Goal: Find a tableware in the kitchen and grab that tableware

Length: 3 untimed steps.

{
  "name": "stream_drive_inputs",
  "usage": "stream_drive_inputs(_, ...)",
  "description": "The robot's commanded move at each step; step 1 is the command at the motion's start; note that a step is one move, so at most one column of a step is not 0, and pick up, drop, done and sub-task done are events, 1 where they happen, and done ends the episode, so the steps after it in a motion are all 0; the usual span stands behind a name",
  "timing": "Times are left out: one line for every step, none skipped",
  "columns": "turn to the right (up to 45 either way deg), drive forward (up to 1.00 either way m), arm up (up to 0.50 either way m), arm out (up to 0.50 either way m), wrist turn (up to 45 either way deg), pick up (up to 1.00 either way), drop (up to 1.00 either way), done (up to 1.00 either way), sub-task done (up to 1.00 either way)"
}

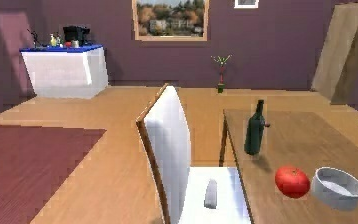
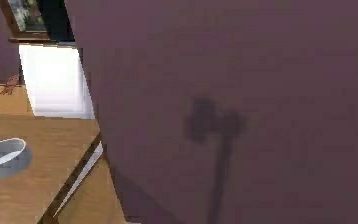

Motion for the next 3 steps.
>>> stream_drive_inputs(45.0,0.0,0.0,0.0,0.0,0.0,0.0,0.0,0.0)
stream_drive_inputs(24.0,0.0,0.0,0.0,0.0,0.0,0.0,0.0,0.0)
stream_drive_inputs(0.0,0.45,0.0,0.0,0.0,0.0,0.0,0.0,0.0)
